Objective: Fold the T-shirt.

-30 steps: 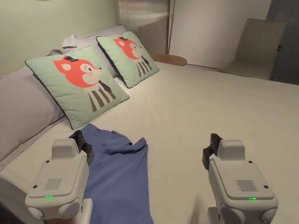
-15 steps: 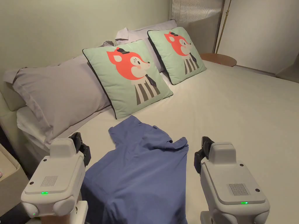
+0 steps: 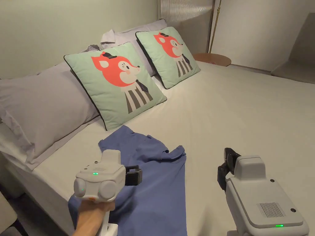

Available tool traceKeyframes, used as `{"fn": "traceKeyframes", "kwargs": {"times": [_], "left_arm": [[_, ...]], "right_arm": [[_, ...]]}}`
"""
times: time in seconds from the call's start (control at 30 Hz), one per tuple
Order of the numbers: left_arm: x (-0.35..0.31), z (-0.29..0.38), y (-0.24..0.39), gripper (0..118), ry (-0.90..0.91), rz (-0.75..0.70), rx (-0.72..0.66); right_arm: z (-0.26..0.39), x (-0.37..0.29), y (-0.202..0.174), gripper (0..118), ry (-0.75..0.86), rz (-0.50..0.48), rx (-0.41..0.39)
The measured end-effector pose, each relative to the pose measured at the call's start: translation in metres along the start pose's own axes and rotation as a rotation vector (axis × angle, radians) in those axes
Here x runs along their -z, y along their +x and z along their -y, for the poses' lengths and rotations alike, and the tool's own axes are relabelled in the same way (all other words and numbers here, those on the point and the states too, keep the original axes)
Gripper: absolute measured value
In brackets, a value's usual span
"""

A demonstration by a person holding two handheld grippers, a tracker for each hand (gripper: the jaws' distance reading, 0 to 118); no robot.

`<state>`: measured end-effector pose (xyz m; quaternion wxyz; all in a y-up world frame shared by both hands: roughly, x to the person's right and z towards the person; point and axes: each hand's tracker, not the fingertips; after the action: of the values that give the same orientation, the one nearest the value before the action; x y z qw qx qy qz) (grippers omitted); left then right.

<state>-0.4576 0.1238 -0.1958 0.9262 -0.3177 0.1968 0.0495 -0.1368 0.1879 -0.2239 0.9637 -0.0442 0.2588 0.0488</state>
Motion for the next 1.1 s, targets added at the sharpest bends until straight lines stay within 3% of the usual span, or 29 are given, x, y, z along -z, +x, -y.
{"fn": "traceKeyframes", "kwargs": {"times": [0.13, 0.23, 0.27, 0.33, 0.37, 0.4, 0.43, 0.7, 1.1], "left_arm": [[0.038, 0.007, 0.023, 106, -0.16, 0.024, 0.03], [0.056, 0.02, 0.036, 98, -0.242, 0.014, 0.029], [0.057, 0.025, 0.04, 89, -0.243, 0.017, 0.031], [0.056, 0.031, 0.046, 61, -0.253, 0.06, 0.037], [0.05, 0.031, 0.048, 55, -0.222, 0.05, 0.035], [0.046, 0.029, 0.05, 39, -0.217, 0.047, 0.043], [0.043, 0.027, 0.05, 5, -0.218, 0.083, 0.043], [-0.015, -0.005, 0.048, 6, -0.055, 0.148, 0.027], [-0.143, -0.128, 0.153, 6, 0.297, 0.528, 0.154]], "right_arm": [[0.004, -0.003, 0.016, 0, -0.017, 0.032, -0.004], [0.007, -0.009, 0.029, 0, -0.027, 0.055, 0.001], [0.009, -0.011, 0.033, 0, -0.031, 0.063, 0.002], [0.012, -0.014, 0.042, 0, -0.044, 0.073, -0.001], [0.013, -0.016, 0.046, 0, -0.049, 0.079, -0.003], [0.014, -0.018, 0.049, 0, -0.053, 0.086, -0.003], [0.014, -0.02, 0.052, 0, -0.055, 0.093, 0.002], [0.014, -0.037, 0.079, 0, -0.032, 0.128, 0.043], [0.008, -0.094, 0.132, 0, 0.021, 0.266, 0.094]]}}
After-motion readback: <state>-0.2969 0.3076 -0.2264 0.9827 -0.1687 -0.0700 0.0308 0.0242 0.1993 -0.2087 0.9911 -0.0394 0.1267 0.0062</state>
